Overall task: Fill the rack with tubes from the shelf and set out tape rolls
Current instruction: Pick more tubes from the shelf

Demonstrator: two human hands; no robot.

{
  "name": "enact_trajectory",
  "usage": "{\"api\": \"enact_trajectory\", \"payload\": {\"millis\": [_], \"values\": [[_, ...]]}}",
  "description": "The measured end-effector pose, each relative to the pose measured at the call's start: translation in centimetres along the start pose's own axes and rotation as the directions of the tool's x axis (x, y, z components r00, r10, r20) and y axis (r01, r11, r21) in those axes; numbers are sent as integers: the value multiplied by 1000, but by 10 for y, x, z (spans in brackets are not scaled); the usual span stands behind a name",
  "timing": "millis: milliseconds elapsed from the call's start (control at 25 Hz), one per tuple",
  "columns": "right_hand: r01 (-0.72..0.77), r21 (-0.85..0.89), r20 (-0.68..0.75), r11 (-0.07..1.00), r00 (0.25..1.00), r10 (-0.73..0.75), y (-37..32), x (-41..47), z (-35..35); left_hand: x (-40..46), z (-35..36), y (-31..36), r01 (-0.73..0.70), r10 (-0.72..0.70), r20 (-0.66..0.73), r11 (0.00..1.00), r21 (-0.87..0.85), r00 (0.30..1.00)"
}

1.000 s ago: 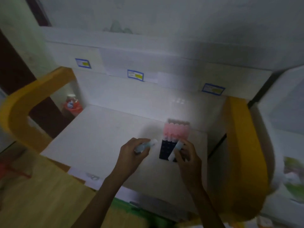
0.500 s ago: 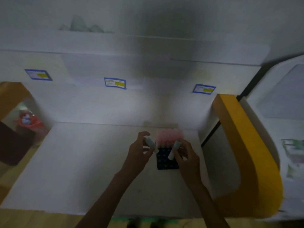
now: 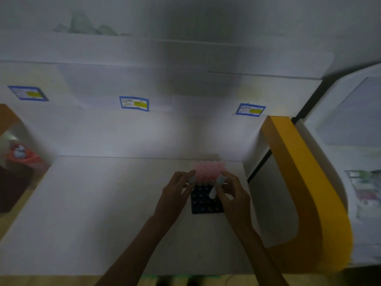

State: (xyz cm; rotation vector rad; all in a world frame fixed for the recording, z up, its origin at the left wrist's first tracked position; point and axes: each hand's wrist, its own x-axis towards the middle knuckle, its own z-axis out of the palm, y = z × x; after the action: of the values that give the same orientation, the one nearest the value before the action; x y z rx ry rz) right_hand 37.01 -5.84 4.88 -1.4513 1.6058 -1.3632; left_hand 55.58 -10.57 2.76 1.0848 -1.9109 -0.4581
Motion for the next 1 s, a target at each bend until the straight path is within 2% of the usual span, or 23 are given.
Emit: {"api": "enact_trajectory", "payload": {"millis": [160, 440, 720, 1000], "values": [[8, 23, 17, 1000, 1000, -9, 2, 0, 0, -3, 6, 1, -13, 12, -14, 1000, -27, 1000], [27, 19, 37, 999, 999, -28, 10, 2, 1, -5, 12, 1, 20, -20, 17, 999, 25, 1000], [34, -4, 57, 999, 998, -34, 7, 2, 4, -2, 7, -1, -14, 11, 18, 979, 201, 1000], [92, -60, 59, 994, 994, -88, 6, 0, 18, -14, -2, 0, 39, -86, 143, 952, 305, 986]]}}
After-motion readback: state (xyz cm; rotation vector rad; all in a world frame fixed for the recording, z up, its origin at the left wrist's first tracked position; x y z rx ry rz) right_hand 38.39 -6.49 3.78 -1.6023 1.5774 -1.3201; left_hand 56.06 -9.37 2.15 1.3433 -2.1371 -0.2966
